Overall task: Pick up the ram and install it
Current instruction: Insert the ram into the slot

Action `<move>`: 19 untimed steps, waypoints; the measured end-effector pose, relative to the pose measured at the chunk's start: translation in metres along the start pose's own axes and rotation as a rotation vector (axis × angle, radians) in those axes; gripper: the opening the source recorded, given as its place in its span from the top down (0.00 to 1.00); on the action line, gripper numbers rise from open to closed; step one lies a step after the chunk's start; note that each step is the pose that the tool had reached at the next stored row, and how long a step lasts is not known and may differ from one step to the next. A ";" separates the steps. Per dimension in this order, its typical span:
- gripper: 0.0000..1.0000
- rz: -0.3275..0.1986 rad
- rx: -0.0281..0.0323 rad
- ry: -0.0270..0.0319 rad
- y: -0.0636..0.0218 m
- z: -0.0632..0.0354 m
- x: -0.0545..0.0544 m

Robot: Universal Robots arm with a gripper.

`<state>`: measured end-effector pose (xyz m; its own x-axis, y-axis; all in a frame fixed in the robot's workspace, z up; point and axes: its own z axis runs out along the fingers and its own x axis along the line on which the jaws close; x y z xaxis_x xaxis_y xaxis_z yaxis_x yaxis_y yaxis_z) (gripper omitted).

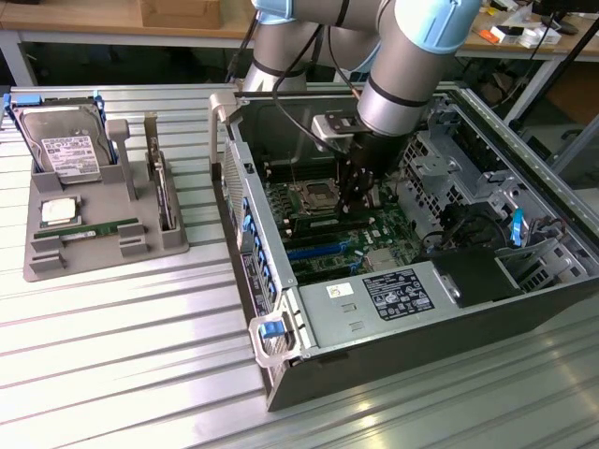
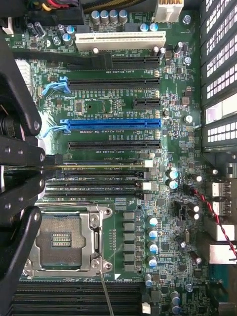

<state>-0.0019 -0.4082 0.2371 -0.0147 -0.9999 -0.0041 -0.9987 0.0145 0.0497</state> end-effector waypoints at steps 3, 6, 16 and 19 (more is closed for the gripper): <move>0.88 0.000 0.0000 0.0000 0.0010 0.0009 0.000; 0.88 0.000 0.0004 -0.0002 0.0029 0.0012 0.000; 0.81 0.000 0.0004 -0.0002 0.0027 0.0027 0.000; 0.74 0.000 0.0005 -0.0005 0.0028 0.0005 0.000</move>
<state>-0.0048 -0.4081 0.2368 -0.0146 -0.9999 -0.0046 -0.9987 0.0143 0.0492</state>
